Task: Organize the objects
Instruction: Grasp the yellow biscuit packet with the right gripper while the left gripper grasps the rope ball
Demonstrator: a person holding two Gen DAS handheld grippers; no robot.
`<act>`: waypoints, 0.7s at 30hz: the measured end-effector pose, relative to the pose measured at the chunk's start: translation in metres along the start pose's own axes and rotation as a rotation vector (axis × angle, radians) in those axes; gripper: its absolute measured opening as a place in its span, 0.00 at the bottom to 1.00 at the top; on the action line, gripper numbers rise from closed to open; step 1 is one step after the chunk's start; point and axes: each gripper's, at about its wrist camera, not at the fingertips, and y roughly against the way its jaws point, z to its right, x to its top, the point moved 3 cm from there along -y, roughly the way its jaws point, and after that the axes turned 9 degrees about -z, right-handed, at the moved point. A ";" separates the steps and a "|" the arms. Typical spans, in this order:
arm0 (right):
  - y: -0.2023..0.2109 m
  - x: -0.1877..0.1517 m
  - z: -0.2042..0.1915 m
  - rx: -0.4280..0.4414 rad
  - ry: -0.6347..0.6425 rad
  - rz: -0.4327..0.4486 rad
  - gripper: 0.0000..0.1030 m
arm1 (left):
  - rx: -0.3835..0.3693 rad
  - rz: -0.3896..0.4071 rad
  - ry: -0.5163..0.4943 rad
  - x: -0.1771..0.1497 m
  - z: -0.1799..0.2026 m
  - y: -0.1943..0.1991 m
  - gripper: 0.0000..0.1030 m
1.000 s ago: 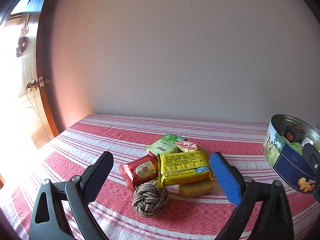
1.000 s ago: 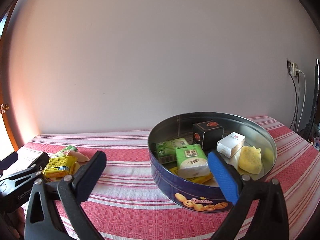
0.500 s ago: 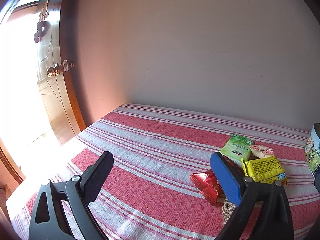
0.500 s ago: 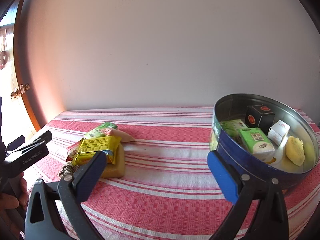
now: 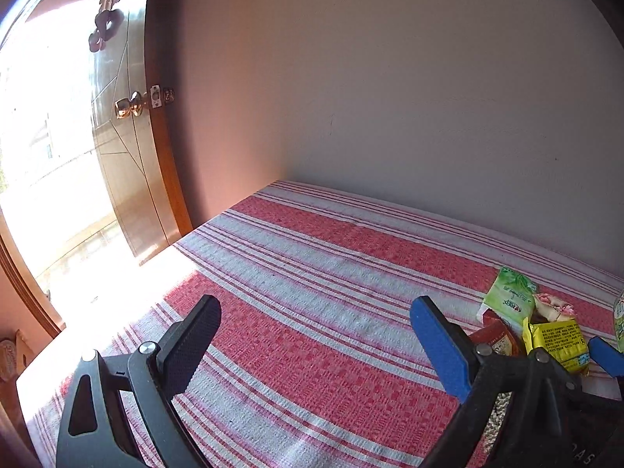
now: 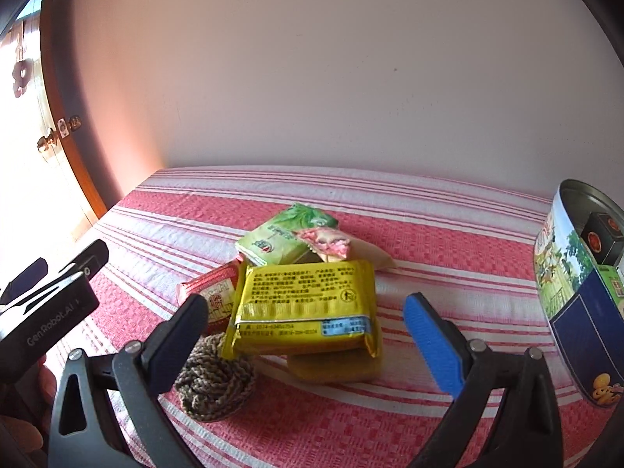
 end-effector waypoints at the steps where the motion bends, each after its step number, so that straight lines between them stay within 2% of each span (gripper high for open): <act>1: -0.007 0.002 -0.002 -0.001 -0.001 -0.026 0.93 | -0.001 0.001 -0.007 0.000 0.001 0.000 0.96; 3: -0.020 0.003 -0.002 -0.010 -0.007 -0.089 0.79 | 0.004 0.007 -0.024 0.000 0.004 0.002 0.96; 7: -0.018 0.002 0.011 0.020 -0.057 -0.078 0.70 | -0.025 0.012 -0.035 -0.001 0.007 0.005 0.96; 9: -0.014 0.001 0.022 0.061 -0.094 -0.052 0.69 | -0.081 0.009 -0.025 -0.001 0.006 0.007 0.96; 13: 0.015 -0.001 0.044 0.119 -0.161 0.046 0.69 | -0.262 0.017 -0.036 0.000 0.014 0.020 0.96; 17: 0.043 -0.012 0.065 0.039 -0.141 0.114 0.69 | -0.421 -0.003 -0.173 -0.009 0.044 0.032 0.96; 18: 0.046 -0.017 0.070 0.011 -0.127 0.114 0.70 | -0.431 -0.006 -0.218 -0.013 0.053 0.034 0.96; 21: 0.050 -0.032 0.086 -0.061 -0.101 0.093 0.70 | -0.390 0.017 -0.349 -0.026 0.077 0.038 0.93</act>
